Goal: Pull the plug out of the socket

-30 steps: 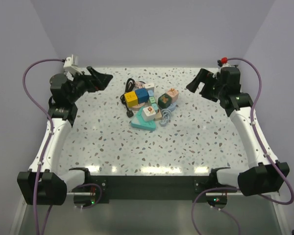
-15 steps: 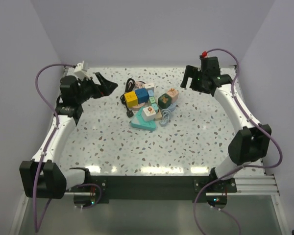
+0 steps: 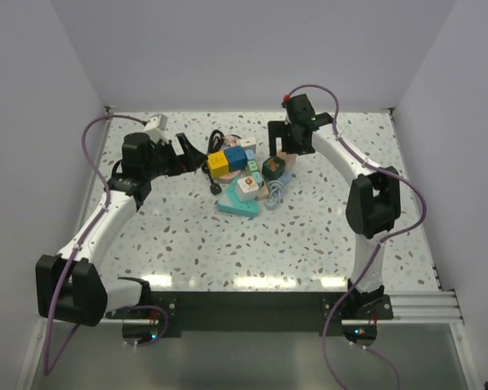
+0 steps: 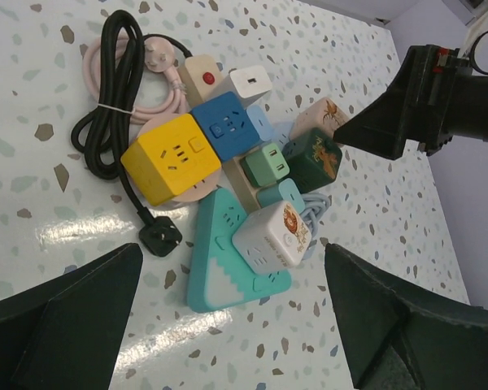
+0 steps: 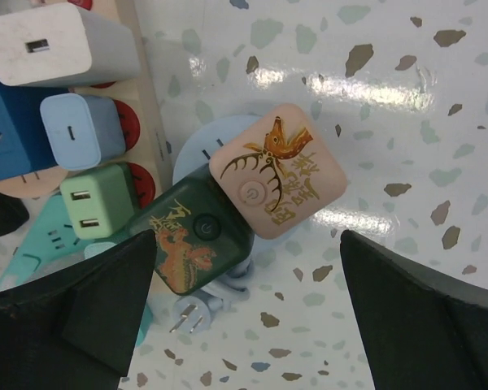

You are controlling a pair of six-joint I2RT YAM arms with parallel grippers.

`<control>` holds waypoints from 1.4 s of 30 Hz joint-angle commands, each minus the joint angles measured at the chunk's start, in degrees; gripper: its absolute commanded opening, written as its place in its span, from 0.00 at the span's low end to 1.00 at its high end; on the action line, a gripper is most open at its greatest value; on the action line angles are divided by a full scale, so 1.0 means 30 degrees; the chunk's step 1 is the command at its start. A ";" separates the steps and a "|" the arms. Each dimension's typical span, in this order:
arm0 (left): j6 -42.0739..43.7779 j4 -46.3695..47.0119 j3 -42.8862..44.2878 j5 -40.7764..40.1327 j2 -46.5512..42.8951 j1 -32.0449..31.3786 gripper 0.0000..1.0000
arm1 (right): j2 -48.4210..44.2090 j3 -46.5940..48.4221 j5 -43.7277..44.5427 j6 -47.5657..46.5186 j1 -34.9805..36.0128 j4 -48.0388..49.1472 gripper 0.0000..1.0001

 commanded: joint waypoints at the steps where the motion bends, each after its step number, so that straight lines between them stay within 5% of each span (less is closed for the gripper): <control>1: -0.0454 -0.0183 -0.0442 -0.0588 -0.0141 -0.0145 1.00 | 0.0279 0.0875 0.0020 0.0027 0.0099 -0.1036 0.99; 11: -0.0776 0.0169 -0.0356 -0.0677 0.0533 -0.0203 1.00 | 0.0042 -0.0358 0.3536 0.9571 0.0802 0.0166 0.99; 16: -0.0777 -0.0182 -0.0414 -0.0852 0.0504 -0.0233 1.00 | 0.3000 0.3561 0.5441 1.1483 0.0891 -0.4548 0.99; 21: -0.0748 -0.0211 -0.0823 -0.1058 0.0240 -0.0233 1.00 | 0.3910 0.3568 0.4860 1.2335 0.0891 -0.4053 0.99; 26: -0.0835 -0.0213 -0.1057 -0.0999 0.0152 -0.0262 1.00 | 0.4441 0.3017 0.4099 1.1753 0.0891 -0.4555 0.97; 30: -0.0835 -0.0124 -0.1234 -0.0883 0.0210 -0.0262 1.00 | 0.3708 0.1375 0.2605 0.9733 0.0862 -0.2505 0.79; 37: -0.0777 0.0198 -0.1497 0.0052 0.0211 -0.0349 1.00 | 0.3272 0.1521 0.2047 0.4491 0.0804 -0.4054 0.57; 42: -0.0923 0.0931 -0.1849 0.0963 0.0737 -0.0964 1.00 | 0.1865 -0.1194 -0.0412 0.0912 0.0745 -0.3502 0.55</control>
